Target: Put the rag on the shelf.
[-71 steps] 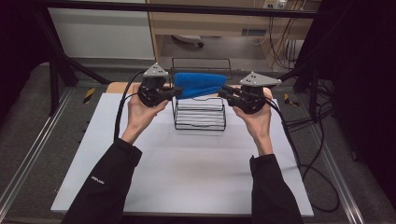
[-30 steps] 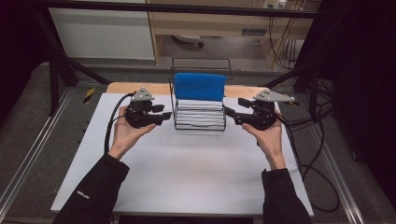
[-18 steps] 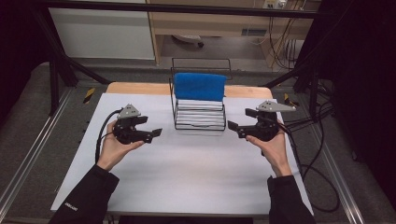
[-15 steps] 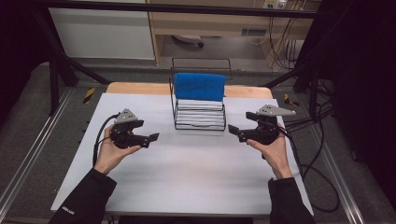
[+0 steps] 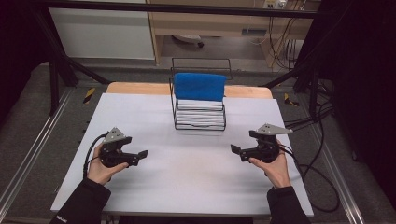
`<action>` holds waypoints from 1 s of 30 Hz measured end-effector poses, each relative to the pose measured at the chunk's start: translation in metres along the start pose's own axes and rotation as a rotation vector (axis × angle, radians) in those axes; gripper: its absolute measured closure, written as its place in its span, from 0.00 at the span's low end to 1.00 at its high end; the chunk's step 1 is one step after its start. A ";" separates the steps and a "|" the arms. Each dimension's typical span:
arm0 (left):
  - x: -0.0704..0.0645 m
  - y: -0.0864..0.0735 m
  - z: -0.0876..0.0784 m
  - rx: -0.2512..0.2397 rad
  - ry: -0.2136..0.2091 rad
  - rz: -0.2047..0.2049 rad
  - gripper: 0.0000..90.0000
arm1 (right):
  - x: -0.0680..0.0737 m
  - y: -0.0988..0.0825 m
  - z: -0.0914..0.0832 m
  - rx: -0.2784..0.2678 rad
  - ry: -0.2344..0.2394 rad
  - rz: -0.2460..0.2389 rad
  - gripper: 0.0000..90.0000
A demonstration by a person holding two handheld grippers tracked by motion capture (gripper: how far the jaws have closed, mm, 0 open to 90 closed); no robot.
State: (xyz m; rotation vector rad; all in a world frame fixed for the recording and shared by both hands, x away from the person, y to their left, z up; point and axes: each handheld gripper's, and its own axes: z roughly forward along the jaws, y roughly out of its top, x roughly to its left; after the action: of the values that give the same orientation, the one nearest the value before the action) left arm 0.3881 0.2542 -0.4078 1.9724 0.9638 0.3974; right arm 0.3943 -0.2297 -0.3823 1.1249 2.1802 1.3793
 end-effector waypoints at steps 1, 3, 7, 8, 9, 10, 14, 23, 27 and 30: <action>0.001 -0.004 -0.001 0.001 0.002 -0.002 0.11 | -0.001 -0.004 0.000 0.005 0.006 0.008 0.01; 0.003 -0.011 -0.002 0.014 0.008 0.007 0.11 | -0.002 -0.014 0.000 0.009 0.015 0.013 0.01; 0.008 -0.022 -0.006 0.030 0.016 0.015 0.11 | -0.004 -0.031 -0.002 0.042 0.001 0.016 0.01; 0.009 -0.025 -0.006 0.029 0.018 0.011 0.11 | -0.004 -0.036 -0.002 0.046 0.003 0.021 0.01; 0.009 -0.027 -0.007 0.031 0.021 0.015 0.11 | -0.005 -0.041 -0.004 0.053 0.010 0.026 0.01; 0.010 -0.029 -0.008 0.032 0.024 0.016 0.11 | -0.006 -0.044 -0.004 0.056 0.008 0.021 0.01; 0.012 -0.038 -0.010 0.047 0.022 0.019 0.11 | -0.010 -0.056 -0.009 0.063 0.014 0.026 0.01; 0.013 -0.050 -0.009 0.058 0.013 0.010 0.11 | -0.014 -0.077 -0.020 0.073 0.036 0.027 0.01; 0.013 -0.054 -0.009 0.072 0.011 0.012 0.11 | -0.014 -0.081 -0.023 0.072 0.033 0.035 0.01; 0.013 -0.055 -0.008 0.069 0.011 0.005 0.11 | -0.014 -0.082 -0.022 0.076 0.035 0.032 0.01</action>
State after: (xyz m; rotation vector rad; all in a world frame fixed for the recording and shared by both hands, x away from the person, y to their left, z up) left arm 0.3659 0.2862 -0.4497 2.0370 0.9915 0.3829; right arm 0.3523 -0.2722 -0.4448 1.1750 2.2660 1.3497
